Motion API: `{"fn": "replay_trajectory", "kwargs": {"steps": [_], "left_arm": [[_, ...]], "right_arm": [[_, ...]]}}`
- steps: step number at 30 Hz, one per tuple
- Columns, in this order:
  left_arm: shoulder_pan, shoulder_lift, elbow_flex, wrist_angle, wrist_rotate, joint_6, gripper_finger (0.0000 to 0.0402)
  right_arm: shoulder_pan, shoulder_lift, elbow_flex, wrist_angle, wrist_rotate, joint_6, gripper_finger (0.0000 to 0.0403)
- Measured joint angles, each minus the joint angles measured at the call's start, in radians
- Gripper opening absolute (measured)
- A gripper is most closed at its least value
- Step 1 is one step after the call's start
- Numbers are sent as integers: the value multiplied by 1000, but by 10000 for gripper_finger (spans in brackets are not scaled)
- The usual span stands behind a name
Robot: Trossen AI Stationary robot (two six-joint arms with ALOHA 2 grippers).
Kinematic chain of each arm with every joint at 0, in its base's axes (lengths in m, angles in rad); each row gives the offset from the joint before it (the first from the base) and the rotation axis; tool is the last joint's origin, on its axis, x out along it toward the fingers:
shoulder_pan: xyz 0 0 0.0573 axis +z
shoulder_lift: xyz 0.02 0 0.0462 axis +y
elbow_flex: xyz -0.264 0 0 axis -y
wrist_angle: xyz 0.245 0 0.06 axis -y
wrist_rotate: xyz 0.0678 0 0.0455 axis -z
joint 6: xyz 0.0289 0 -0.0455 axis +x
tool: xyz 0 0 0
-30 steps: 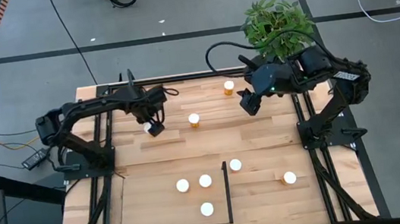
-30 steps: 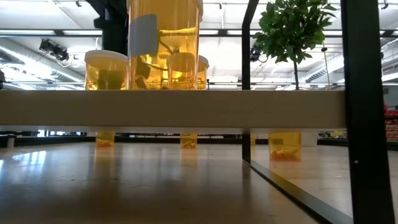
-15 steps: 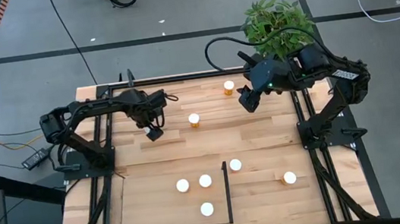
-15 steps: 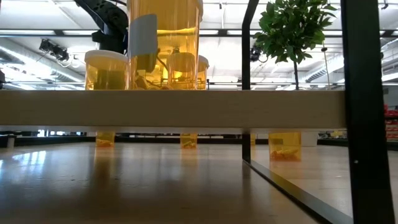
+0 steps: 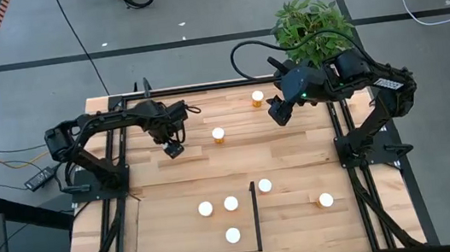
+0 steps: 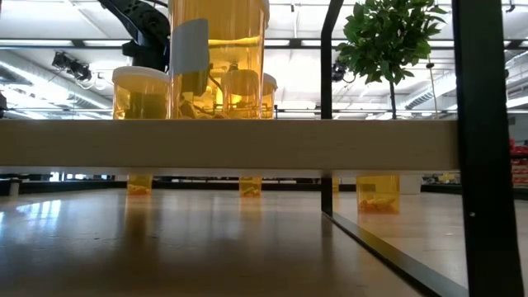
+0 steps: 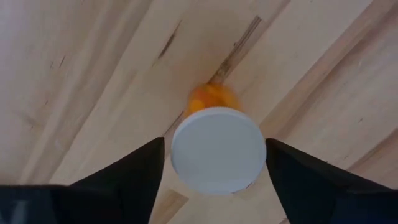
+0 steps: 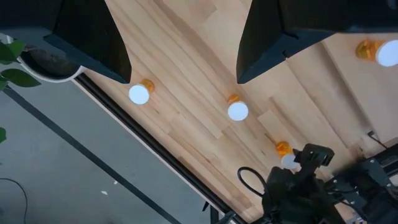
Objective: Pick and place medicine bottles onto shelf by color
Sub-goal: Align the orange pill bottle with the other orange pill bottle on the shelf
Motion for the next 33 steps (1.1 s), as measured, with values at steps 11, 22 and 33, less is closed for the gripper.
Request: {"fn": "replay_trajectory", "kwargs": {"steps": [11, 22, 33], "left_arm": [[0, 0, 1, -3, 3, -33, 212], [-44, -1, 1, -69, 28, -58, 233], [-185, -2, 131, -157, 28, -150, 229]], "right_arm": [[0, 0, 0, 0, 0, -4, 299], [0, 0, 0, 0, -1, -8, 299], [0, 0, 0, 0, -1, -31, 299]]}}
